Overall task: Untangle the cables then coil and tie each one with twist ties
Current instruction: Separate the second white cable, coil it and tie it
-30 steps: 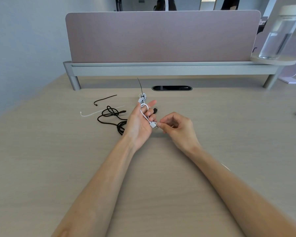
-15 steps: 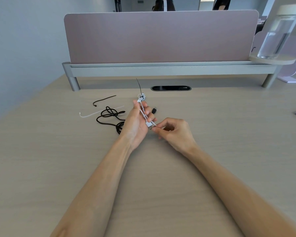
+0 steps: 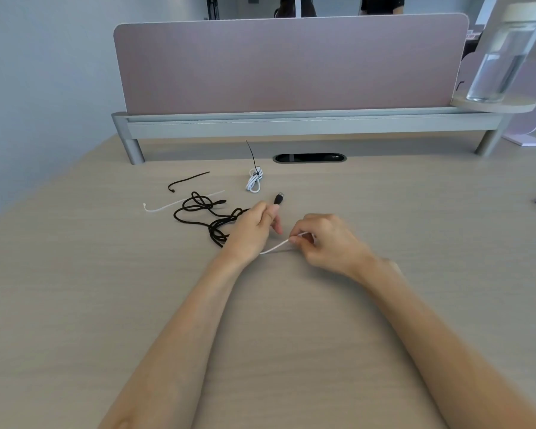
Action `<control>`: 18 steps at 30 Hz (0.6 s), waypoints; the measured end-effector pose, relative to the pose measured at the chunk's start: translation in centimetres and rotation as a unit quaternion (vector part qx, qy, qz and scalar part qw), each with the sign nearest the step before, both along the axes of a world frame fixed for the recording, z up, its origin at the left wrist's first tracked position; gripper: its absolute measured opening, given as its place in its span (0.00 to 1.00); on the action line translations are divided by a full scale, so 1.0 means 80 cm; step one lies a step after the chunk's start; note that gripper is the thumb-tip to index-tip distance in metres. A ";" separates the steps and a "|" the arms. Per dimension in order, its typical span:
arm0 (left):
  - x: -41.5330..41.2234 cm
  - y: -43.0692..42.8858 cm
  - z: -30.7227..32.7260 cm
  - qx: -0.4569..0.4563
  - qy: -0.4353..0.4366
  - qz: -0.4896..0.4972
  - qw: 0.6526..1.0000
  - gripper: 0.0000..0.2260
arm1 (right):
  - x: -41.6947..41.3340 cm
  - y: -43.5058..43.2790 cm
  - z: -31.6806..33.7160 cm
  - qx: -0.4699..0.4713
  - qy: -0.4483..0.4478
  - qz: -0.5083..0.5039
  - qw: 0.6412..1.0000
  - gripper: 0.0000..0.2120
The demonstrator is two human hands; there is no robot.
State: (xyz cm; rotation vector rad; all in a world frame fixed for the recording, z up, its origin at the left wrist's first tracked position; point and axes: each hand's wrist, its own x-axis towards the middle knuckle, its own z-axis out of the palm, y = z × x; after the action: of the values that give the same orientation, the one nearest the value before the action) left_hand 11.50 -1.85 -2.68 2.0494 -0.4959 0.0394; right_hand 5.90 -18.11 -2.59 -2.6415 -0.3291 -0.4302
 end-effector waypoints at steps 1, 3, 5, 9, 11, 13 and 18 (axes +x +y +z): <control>-0.001 0.000 0.003 0.017 0.011 -0.008 1.000 0.16 | 0.000 -0.004 0.003 -0.018 -0.011 -0.016 1.000 0.04; -0.005 0.001 0.008 0.043 0.051 -0.042 0.997 0.17 | -0.001 -0.011 0.006 -0.013 -0.018 -0.070 0.997 0.08; -0.009 -0.001 0.011 0.080 0.073 -0.073 0.991 0.18 | -0.001 -0.013 0.007 0.005 -0.017 -0.119 0.993 0.11; -0.009 -0.001 0.011 0.153 0.074 -0.101 0.980 0.21 | 0.005 -0.018 0.006 0.060 0.010 -0.210 0.976 0.15; -0.007 -0.003 0.009 0.145 0.074 -0.086 0.983 0.20 | 0.006 -0.024 0.006 0.128 0.001 -0.249 0.960 0.15; -0.005 -0.006 0.005 0.043 0.111 -0.056 0.991 0.19 | 0.007 -0.026 0.007 0.182 -0.060 -0.248 0.950 0.13; 0.004 -0.010 0.007 -0.189 0.225 0.010 0.956 0.18 | -0.003 0.008 0.006 0.212 -0.159 -0.060 0.962 0.10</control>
State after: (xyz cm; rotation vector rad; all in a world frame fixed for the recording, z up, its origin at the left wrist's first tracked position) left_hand 11.84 -2.64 -2.13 1.6189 -0.1641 -0.2957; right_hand 5.68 -17.45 -2.11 -2.1771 -0.1517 -0.8667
